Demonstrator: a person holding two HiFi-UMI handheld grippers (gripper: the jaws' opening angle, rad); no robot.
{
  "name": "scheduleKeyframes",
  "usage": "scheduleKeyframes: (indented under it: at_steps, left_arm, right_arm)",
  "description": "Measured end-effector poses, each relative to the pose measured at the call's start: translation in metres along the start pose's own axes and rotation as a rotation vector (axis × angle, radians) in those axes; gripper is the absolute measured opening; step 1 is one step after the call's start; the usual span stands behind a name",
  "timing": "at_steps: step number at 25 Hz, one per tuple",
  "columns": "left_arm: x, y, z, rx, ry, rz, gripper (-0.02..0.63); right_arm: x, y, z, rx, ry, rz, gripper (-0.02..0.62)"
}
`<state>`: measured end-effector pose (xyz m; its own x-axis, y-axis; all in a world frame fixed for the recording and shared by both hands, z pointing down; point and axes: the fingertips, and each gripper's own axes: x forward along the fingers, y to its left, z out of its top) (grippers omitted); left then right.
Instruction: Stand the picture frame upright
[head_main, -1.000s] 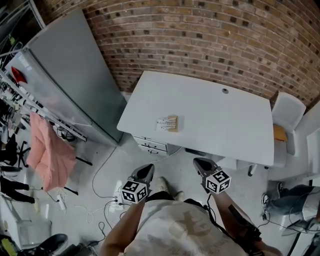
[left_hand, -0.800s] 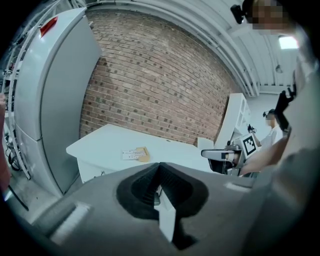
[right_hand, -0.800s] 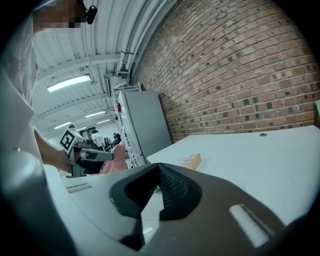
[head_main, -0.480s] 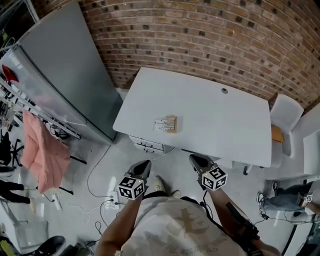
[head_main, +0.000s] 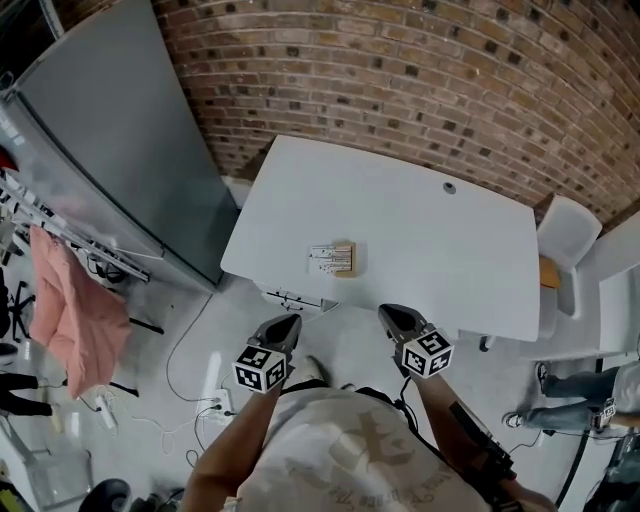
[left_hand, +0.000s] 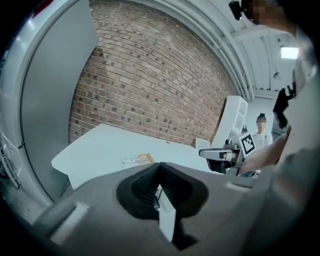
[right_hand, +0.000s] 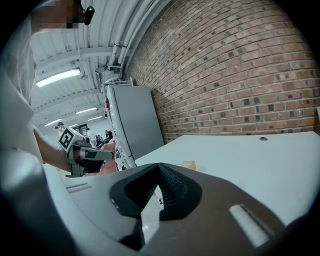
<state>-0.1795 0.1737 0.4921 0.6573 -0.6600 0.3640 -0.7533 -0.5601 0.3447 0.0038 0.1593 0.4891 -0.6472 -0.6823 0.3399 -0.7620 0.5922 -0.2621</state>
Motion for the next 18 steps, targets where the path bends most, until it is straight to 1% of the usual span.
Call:
scheduleKeyframes:
  at_steps: [5, 11, 14, 18]
  left_arm:
    - [0.01, 0.014, 0.008, 0.008, 0.017, -0.042, 0.003]
    - [0.015, 0.03, 0.008, 0.017, 0.058, -0.038, 0.003]
    - [0.014, 0.034, 0.011, 0.017, 0.057, -0.05, 0.003]
    - [0.016, 0.038, 0.011, -0.005, 0.054, -0.067, 0.003]
  right_arm:
    - [0.018, -0.001, 0.012, -0.003, -0.005, -0.03, 0.008]
    - [0.032, 0.0, 0.01, 0.0, 0.019, -0.057, 0.008]
    - [0.037, -0.002, 0.013, -0.006, 0.026, -0.068, 0.008]
    - [0.046, -0.006, 0.02, -0.014, 0.032, -0.071, 0.008]
